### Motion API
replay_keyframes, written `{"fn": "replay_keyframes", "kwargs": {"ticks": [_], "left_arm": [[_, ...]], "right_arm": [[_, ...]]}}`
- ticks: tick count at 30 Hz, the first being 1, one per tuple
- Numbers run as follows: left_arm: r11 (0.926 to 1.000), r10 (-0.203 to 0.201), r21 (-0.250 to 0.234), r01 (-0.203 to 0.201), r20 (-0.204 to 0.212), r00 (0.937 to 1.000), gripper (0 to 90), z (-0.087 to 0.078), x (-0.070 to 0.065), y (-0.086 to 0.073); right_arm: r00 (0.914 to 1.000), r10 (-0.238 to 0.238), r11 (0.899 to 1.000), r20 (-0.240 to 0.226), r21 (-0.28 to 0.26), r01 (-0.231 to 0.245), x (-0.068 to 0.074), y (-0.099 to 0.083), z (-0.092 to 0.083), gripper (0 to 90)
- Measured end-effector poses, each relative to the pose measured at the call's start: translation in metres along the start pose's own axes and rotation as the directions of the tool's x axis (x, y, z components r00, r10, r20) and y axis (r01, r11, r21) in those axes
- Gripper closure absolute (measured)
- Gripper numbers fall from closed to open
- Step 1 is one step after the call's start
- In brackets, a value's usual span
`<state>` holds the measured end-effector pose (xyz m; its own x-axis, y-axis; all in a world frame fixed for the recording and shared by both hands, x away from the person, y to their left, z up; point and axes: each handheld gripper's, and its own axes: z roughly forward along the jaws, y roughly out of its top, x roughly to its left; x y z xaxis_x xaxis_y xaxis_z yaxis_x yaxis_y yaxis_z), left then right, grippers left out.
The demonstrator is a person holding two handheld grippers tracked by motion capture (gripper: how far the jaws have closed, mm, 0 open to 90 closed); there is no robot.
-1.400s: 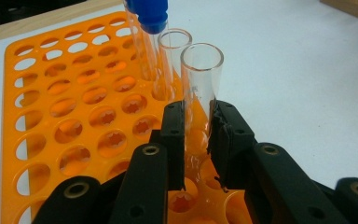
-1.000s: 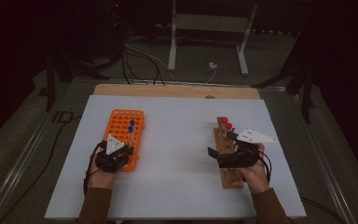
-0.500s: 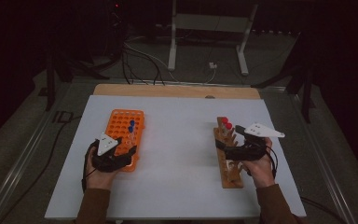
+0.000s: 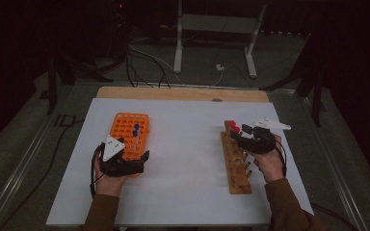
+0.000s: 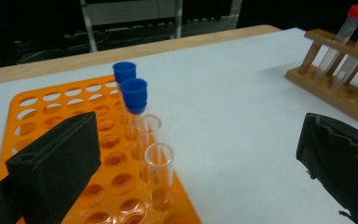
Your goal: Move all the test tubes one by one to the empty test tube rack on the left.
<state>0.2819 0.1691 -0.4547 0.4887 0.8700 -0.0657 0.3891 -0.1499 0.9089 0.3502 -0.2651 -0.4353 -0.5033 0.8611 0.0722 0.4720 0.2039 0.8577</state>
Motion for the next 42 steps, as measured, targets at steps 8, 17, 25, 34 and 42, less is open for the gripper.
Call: {"fn": "replay_keyframes", "kwargs": {"ticks": [8,17,25,34,42], "left_arm": [[1.0,0.009,0.0,-0.009,0.024,0.9997,0.3,0.005,-0.009,0.0],[0.9998,0.017,-0.005,-0.017,0.037,0.9992,0.3,0.005,-0.012,0.001],[0.9998,0.017,-0.008,-0.016,0.046,0.9988,0.3,0.005,-0.014,0.003],[0.9996,0.027,-0.008,-0.027,0.053,0.9982,0.4,0.006,-0.018,0.004],[0.999,0.044,-0.008,-0.044,0.077,0.996,1.2,0.008,-0.026,0.008]], "right_arm": [[0.9994,0.003,0.998,0.034,0.055,-0.005,0.002,-0.007,0.015,69.2],[0.9972,-0.038,0.998,0.065,0.059,0.034,0.008,-0.009,0.015,74.8],[0.9981,-0.027,1.0,0.056,-0.013,0.028,0.007,-0.001,-0.004,75.0],[0.9982,-0.035,0.995,0.05,-0.092,0.039,0.009,0.016,-0.029,75.0],[0.9977,-0.065,0.99,0.019,-0.126,0.067,0.02,0.022,-0.039,74.9]]}}
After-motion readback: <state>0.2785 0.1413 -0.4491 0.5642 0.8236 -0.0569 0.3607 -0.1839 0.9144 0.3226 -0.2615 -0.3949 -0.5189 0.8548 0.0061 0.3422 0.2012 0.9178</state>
